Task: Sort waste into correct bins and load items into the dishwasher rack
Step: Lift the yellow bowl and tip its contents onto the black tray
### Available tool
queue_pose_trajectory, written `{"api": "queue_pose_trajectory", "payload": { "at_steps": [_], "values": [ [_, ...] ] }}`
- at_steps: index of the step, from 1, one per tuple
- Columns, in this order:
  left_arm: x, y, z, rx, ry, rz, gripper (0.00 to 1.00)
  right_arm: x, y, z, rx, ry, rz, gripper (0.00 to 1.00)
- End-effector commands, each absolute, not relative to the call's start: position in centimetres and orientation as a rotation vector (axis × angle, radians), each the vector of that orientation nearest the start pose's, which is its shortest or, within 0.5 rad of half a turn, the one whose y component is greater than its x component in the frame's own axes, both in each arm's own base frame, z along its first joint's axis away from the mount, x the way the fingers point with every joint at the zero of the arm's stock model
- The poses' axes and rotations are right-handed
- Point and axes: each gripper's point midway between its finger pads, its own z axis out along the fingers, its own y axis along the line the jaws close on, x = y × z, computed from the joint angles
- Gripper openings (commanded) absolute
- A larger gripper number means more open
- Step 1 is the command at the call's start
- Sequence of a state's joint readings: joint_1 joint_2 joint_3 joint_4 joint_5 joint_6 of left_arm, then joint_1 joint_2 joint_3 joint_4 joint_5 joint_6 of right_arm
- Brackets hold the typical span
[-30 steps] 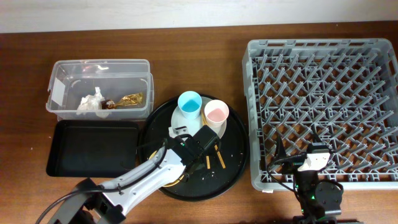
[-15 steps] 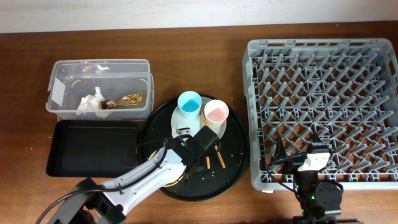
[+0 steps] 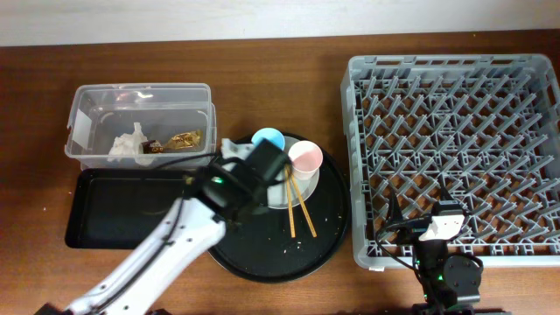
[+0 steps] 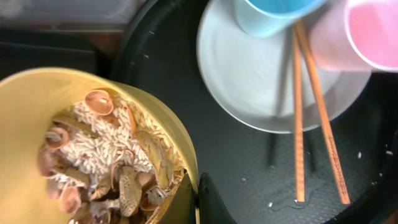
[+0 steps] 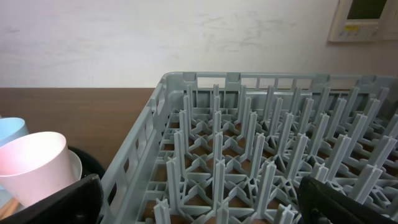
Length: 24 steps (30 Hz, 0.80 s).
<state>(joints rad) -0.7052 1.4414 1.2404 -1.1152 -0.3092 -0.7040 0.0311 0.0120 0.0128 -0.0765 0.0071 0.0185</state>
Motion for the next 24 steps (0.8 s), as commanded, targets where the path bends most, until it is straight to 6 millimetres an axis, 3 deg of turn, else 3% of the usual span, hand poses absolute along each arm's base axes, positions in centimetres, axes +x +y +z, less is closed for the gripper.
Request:
{"api": "queue_pose_trajectory", "payload": {
  "at_steps": [1, 5, 7, 9, 11, 13, 16, 19, 24],
  "values": [
    [27.6, -11.5, 17.6, -0.051, 2.779, -0.083, 0.0, 24.6, 0.4, 15.5, 0.001, 1.652, 0.021, 0.98],
    [30.4, -4.6, 18.7, -0.189, 2.738, -0.414, 0.0, 24.6, 0.4, 15.5, 0.001, 1.652, 0.021, 0.98],
    [30.8, -2.3, 19.5, -0.223, 2.676, -0.548, 0.0, 24.6, 0.4, 15.5, 0.001, 1.652, 0.021, 0.98],
    [31.1, 1.4, 20.2, -0.278, 2.599, -0.58, 0.0, 24.6, 0.4, 15.5, 0.001, 1.652, 0.021, 0.98],
    [31.0, 3.2, 20.7, -0.281, 2.509, -0.68, 0.0, 24.6, 0.4, 15.5, 0.001, 1.652, 0.021, 0.98],
    [30.8, 4.4, 20.3, -0.319, 2.384, -0.832, 0.0, 24.6, 0.4, 15.5, 0.001, 1.652, 0.021, 0.98],
    [30.5, 5.8, 17.5, -0.377, 2.203, -0.984, 0.0, 24.6, 0.4, 15.5, 0.001, 1.652, 0.021, 0.98],
    [29.6, 8.2, 14.7, -0.482, 2.186, -0.951, 0.0, 24.6, 0.4, 15.5, 0.001, 1.652, 0.021, 0.98],
    [29.0, 8.2, 14.3, -0.51, 2.194, -0.965, 0.0, 24.6, 0.4, 15.5, 0.001, 1.652, 0.021, 0.98]
  ]
}}
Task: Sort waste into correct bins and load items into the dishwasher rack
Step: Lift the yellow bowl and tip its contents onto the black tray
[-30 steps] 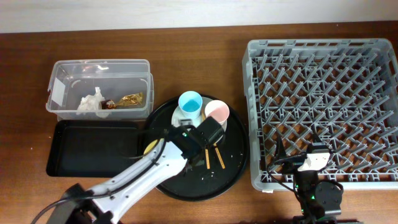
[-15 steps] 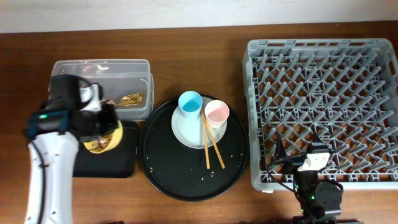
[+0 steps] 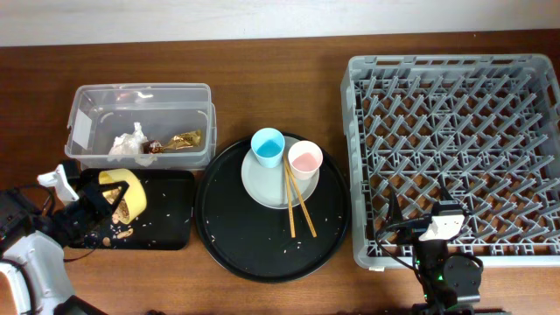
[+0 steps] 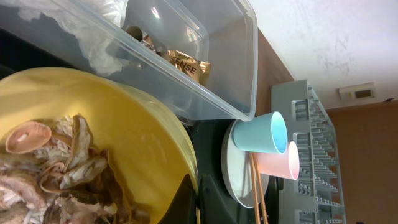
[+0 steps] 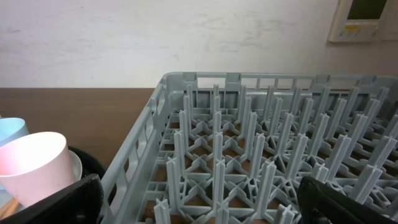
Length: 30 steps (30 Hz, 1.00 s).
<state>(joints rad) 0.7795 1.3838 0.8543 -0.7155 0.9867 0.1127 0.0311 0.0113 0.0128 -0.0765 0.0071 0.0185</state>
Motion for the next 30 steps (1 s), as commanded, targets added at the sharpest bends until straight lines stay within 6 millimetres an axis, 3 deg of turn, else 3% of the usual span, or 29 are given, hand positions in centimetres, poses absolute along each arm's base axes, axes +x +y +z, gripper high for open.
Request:
{"api": "queue_pose_trajectory", "payload": {
  "at_steps": [1, 4, 7, 10, 13, 19, 24, 30],
  "values": [
    [29.0, 8.2, 14.3, -0.512, 2.193, -0.972, 0.0, 24.6, 0.4, 15.5, 0.001, 1.652, 0.021, 0.98],
    [29.2, 6.5, 16.8, -0.368, 2.064, -1.103, 0.0, 24.6, 0.4, 15.5, 0.001, 1.652, 0.021, 0.98],
    [29.2, 6.4, 16.8, -0.362, 2.056, -1.118, 0.0, 24.6, 0.4, 15.5, 0.001, 1.652, 0.021, 0.98],
    [30.0, 6.2, 15.8, -0.367, 1.955, -1.303, 0.0, 24.6, 0.4, 15.5, 0.001, 1.652, 0.021, 0.98],
    [30.4, 7.0, 16.8, -0.374, 1.746, -1.479, 0.0, 24.6, 0.4, 15.5, 0.001, 1.652, 0.021, 0.98],
    [29.7, 8.1, 16.7, -0.481, 1.726, -1.497, 0.0, 24.6, 0.4, 15.5, 0.001, 1.652, 0.021, 0.98],
    [29.3, 7.9, 16.7, -0.547, 1.723, -1.54, 0.0, 24.6, 0.4, 15.5, 0.001, 1.652, 0.021, 0.98],
    [28.8, 11.0, 16.7, -0.625, 1.673, -1.478, 0.0, 24.6, 0.4, 15.5, 0.001, 1.652, 0.021, 0.98]
  ]
}}
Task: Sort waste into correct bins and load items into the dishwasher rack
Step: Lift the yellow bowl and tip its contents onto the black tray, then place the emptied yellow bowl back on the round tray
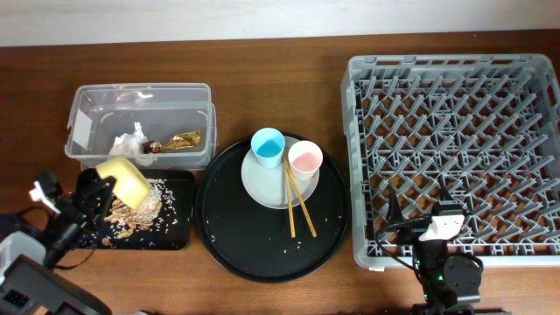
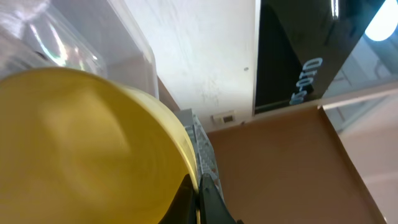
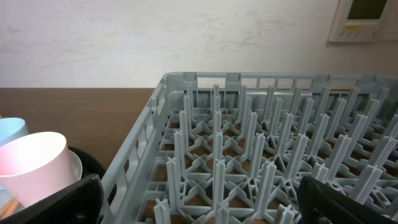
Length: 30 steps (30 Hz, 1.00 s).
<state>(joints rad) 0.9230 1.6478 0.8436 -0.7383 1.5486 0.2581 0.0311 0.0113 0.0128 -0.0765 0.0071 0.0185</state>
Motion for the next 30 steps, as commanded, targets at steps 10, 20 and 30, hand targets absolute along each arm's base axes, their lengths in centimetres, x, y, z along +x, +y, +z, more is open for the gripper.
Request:
{"api": "queue_pose_trajectory", "payload": {
  "at_steps": [10, 20, 30],
  "values": [
    [27.4, 2.5, 21.2, -0.472, 1.845, -1.555, 0.0, 24.6, 0.4, 15.5, 0.001, 1.652, 0.021, 0.98],
    [24.8, -7.6, 21.7, -0.274, 2.449, -0.757, 0.0, 24.6, 0.4, 15.5, 0.001, 1.652, 0.021, 0.98],
    [23.0, -19.6, 9.2, 0.138, 2.946, -0.566, 0.0, 24.6, 0.4, 15.5, 0.001, 1.652, 0.021, 0.98]
  ]
}}
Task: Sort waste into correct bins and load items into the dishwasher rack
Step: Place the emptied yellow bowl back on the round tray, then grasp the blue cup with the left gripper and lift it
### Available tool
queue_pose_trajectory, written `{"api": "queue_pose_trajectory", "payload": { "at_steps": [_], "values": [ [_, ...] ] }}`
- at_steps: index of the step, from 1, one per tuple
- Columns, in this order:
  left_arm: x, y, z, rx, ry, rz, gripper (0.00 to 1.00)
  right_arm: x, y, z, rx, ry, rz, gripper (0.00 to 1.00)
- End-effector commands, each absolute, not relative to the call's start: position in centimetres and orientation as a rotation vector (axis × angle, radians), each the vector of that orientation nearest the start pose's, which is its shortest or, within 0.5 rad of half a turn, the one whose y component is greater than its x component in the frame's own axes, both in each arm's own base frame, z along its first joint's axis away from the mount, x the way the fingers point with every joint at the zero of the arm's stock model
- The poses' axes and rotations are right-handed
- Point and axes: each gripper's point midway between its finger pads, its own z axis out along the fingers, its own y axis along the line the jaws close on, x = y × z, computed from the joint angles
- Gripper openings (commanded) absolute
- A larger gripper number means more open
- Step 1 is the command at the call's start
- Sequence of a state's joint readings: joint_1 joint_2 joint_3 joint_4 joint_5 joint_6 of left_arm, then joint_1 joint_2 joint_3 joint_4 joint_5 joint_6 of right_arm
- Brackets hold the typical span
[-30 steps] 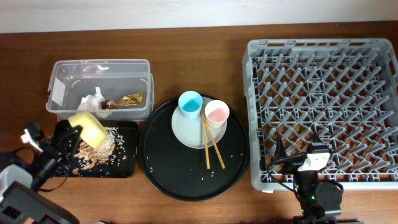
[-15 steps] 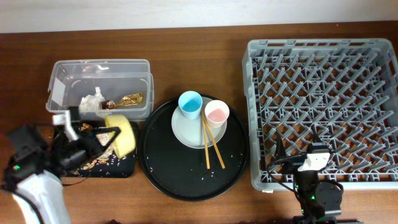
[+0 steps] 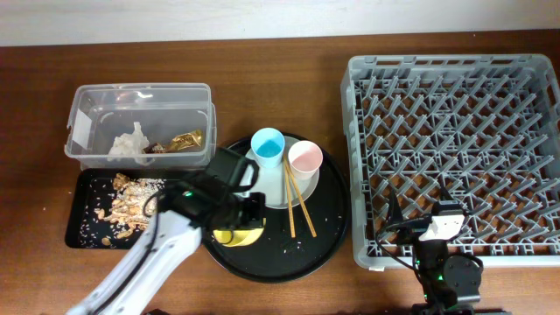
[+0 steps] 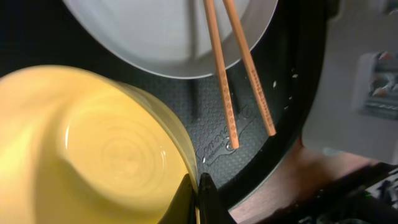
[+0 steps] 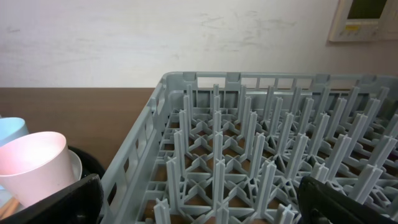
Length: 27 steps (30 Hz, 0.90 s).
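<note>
My left gripper (image 4: 198,188) is shut on the rim of an empty yellow bowl (image 4: 93,155). It holds the bowl low over the front left of the round black tray (image 3: 324,236), where the bowl (image 3: 236,234) peeks out under the arm. A white plate (image 3: 262,188) on that tray carries a blue cup (image 3: 268,144), a pink cup (image 3: 305,157) and two chopsticks (image 3: 299,208). Rice and shells (image 3: 127,199) lie on the black rectangular tray (image 3: 87,234). My right gripper (image 5: 199,186) stands open at the front edge of the grey dishwasher rack (image 3: 455,140).
A clear plastic bin (image 3: 140,122) behind the rectangular tray holds crumpled paper and wrappers. Rice grains are scattered over the round tray. The rack fills the right side of the table, its pegs bare.
The left gripper has moved with the yellow bowl from over the rectangular tray at the far left to the front left of the round tray. The bowl now shows empty. The right arm is unchanged.
The left gripper first held the bowl, full of rice and shells, over the round tray. Then it had the bowl tipped at the rectangular tray with a few scraps spilled. Then the bowl was overturned above a pile of scraps. Now the emptied bowl is back over the round tray.
</note>
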<state>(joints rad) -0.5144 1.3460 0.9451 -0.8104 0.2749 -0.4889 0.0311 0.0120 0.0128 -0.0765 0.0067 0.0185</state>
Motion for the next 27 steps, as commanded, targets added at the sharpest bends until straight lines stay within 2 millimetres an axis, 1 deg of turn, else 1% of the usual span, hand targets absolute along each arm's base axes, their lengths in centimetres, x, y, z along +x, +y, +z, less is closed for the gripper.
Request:
{"api": "queue_pose_trajectory", "payload": {
  "at_steps": [1, 3, 4, 5, 6, 7, 8, 9, 10, 11, 13, 14, 15, 17, 18, 19, 20, 21, 22, 23, 24, 25, 27],
  "values": [
    [22.8, -20.0, 8.4, 0.156, 2.972, -0.553, 0.0, 24.6, 0.4, 15.5, 0.001, 1.652, 0.021, 0.98],
    [22.3, -20.4, 7.0, 0.183, 3.016, -0.52, 0.01, 24.6, 0.4, 15.5, 0.001, 1.652, 0.021, 0.98],
    [22.2, -20.5, 6.2, 0.192, 3.034, -0.5, 0.12, 24.6, 0.4, 15.5, 0.001, 1.652, 0.021, 0.98],
    [22.3, -20.4, 6.2, 0.191, 3.036, -0.494, 0.4, 24.6, 0.4, 15.5, 0.001, 1.652, 0.021, 0.98],
    [22.4, -20.4, 6.2, 0.191, 3.03, -0.491, 0.62, 24.6, 0.4, 15.5, 0.001, 1.652, 0.021, 0.98],
    [22.6, -20.5, 6.2, 0.203, 3.018, -0.489, 0.65, 24.6, 0.4, 15.5, 0.001, 1.652, 0.021, 0.98],
    [23.1, -20.5, 6.6, 0.2, 3.002, -0.473, 0.66, 24.6, 0.4, 15.5, 0.001, 1.652, 0.021, 0.98],
    [23.8, -20.9, 7.9, 0.237, 2.972, -0.481, 0.66, 24.6, 0.4, 15.5, 0.001, 1.652, 0.021, 0.98],
    [24.7, -21.4, 9.9, 0.281, 2.934, -0.488, 0.66, 24.6, 0.4, 15.5, 0.001, 1.652, 0.021, 0.98],
    [26.2, -21.1, 12.9, 0.276, 2.884, -0.419, 0.66, 24.6, 0.4, 15.5, 0.001, 1.652, 0.021, 0.98],
    [28.6, -19.8, 17.6, 0.232, 2.79, -0.27, 0.66, 24.6, 0.4, 15.5, 0.001, 1.652, 0.021, 0.99],
    [29.5, -19.4, 19.8, 0.239, 2.742, -0.26, 0.67, 24.6, 0.4, 15.5, 0.0, 1.652, 0.022, 0.98],
    [30.2, -18.7, 21.5, 0.218, 2.714, -0.266, 0.67, 24.6, 0.4, 15.5, 0.0, 1.652, 0.022, 0.98],
    [31.2, -16.3, 23.4, 0.129, 2.689, -0.268, 0.67, 24.6, 0.5, 15.7, -0.002, 1.646, 0.025, 0.98],
    [31.6, -14.5, 24.3, 0.081, 2.679, -0.342, 0.67, 24.6, 0.5, 15.9, -0.005, 1.638, 0.028, 0.98],
    [31.8, -13.5, 24.7, 0.049, 2.677, -0.388, 0.67, 24.5, 0.5, 16.5, -0.004, 1.632, 0.028, 0.98],
    [32.2, -11.7, 24.9, -0.031, 2.676, -0.399, 0.67, 24.2, 0.5, 17.9, -0.004, 1.623, 0.028, 0.98],
    [32.5, -10.5, 24.8, -0.079, 2.676, -0.388, 0.67, 23.9, 0.5, 19.0, -0.002, 1.619, 0.032, 0.99],
    [32.8, -9.3, 24.8, -0.127, 2.673, -0.379, 0.67, 23.4, 0.6, 20.8, 0.049, 1.615, 0.084, 0.98],
    [33.0, -8.4, 24.8, -0.166, 2.668, -0.369, 0.68, 23.0, 1.2, 23.5, 0.029, 1.601, 0.128, 0.98],
    [33.1, -8.0, 24.8, -0.182, 2.666, -0.364, 0.98, 22.7, 1.6, 25.3, 0.013, 1.607, 0.144, 0.98],
    [33.1, -7.9, 24.8, -0.185, 2.669, -0.36, 0.99, 22.6, 2.0, 26.9, -0.006, 1.631, 0.165, 0.98],
    [32.8, -7.8, 24.6, -0.188, 2.684, -0.356, 0.99, 23.0, 3.9, 29.5, -0.075, 1.771, 0.26, 0.98]
  ]
}}
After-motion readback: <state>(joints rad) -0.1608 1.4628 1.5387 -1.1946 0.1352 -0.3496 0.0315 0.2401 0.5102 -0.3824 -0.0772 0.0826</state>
